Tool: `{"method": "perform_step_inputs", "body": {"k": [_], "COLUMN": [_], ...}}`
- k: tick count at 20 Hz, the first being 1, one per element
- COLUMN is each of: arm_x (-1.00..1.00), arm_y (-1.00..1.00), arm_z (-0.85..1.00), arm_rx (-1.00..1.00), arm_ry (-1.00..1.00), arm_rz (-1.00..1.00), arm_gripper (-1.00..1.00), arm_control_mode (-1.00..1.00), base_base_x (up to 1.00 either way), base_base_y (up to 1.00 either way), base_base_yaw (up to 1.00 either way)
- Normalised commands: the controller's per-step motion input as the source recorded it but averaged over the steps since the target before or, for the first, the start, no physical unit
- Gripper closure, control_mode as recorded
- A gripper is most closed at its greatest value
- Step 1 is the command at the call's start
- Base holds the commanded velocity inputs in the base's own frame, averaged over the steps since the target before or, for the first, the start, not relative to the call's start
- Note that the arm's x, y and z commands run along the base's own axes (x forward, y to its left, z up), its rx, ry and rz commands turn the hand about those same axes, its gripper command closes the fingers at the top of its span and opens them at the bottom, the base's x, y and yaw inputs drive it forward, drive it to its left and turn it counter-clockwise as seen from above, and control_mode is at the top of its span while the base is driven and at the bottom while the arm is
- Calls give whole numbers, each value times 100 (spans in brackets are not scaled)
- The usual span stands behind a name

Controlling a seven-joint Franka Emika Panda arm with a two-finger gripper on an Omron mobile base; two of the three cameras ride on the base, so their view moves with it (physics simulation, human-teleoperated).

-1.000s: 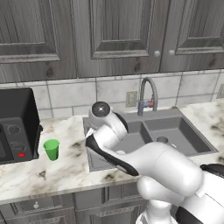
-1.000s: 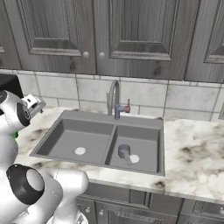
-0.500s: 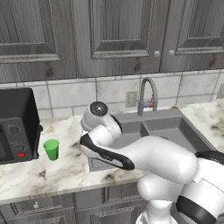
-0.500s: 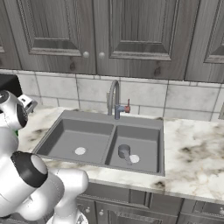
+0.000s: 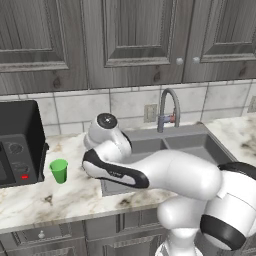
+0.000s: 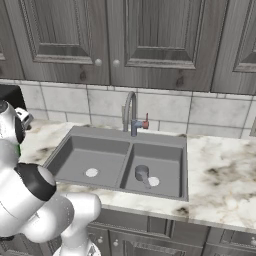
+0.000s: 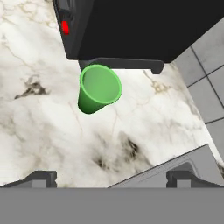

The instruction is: Move any existing items from the left basin to the right basin for drying. Then move the cup from the counter to the left basin of the sink for washing.

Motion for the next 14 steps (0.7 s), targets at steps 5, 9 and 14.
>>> {"method": "perform_step_inputs", "body": {"k": [5, 9, 14], "arm_x": [-17, -4, 0], "arm_y": [27, 28, 28], "arm_z": [-1, -1, -1], "arm_rx": [0, 0, 0], "arm_ry": [7, 12, 14], "arm_rz": [0, 0, 0], "arm_gripper": [-100, -100, -100], "arm_control_mode": [-100, -100, -100], "base_base_x": [0, 0, 0], "base_base_y": [0, 0, 0], "base_base_yaw": [0, 0, 0]}}
